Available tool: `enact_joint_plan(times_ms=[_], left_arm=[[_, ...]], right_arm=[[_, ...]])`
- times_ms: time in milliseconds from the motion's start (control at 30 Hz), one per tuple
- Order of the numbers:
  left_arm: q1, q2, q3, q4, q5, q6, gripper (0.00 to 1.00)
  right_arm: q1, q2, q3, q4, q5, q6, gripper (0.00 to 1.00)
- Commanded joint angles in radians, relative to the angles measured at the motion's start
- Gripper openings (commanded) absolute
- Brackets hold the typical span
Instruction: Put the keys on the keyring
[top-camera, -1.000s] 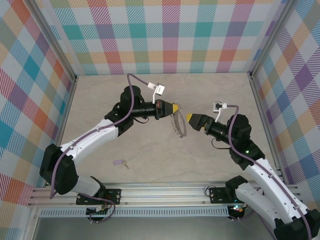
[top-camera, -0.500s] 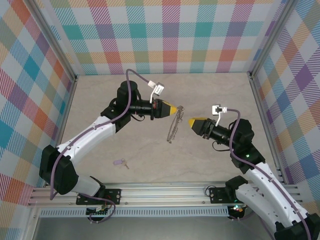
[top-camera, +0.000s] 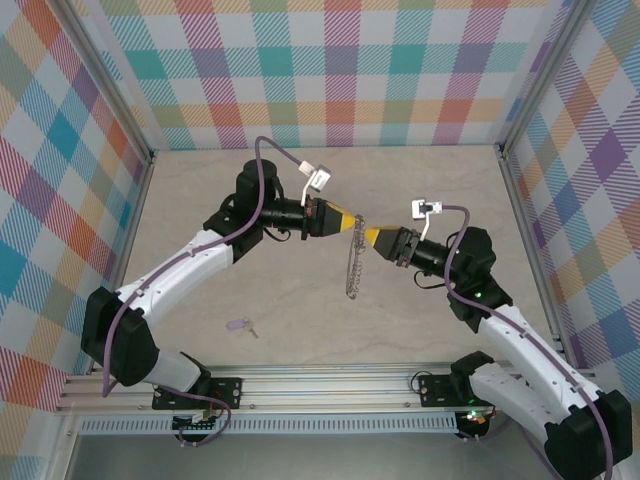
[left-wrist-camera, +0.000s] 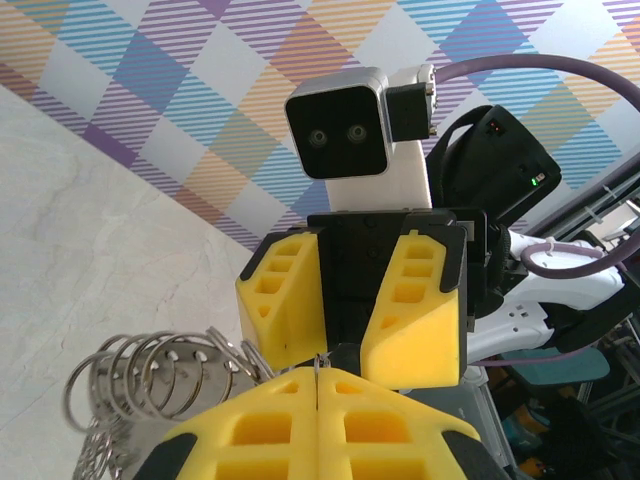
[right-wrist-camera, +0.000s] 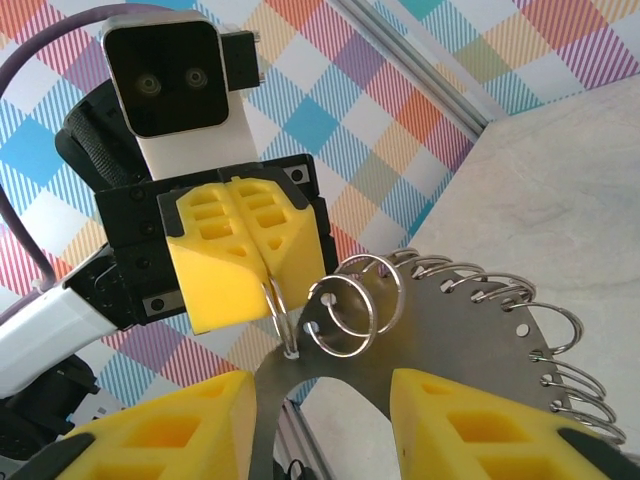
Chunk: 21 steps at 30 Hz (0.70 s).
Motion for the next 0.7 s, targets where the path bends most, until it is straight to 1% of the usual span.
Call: enact_joint_plan(times_ms=[0, 333, 667], left_arm=[[0.007, 0.004, 0.033, 0.065, 0.026, -0.006, 0.0], [0.003, 0.023, 0.035, 0.094, 0.026, -0.028, 0.0], [-0.006, 0.027, 0.04, 0.098, 0.026, -0.032, 0.0]], right_arm=[[-0.005, 0.004, 0.036, 0.077, -0.027, 0.017, 0.39], [-0.005, 0.026, 0.05, 0.094, -0.031, 0.026, 0.35], [-0.005, 0.09, 0.071, 0.149, -0.034, 0.053, 0.27]])
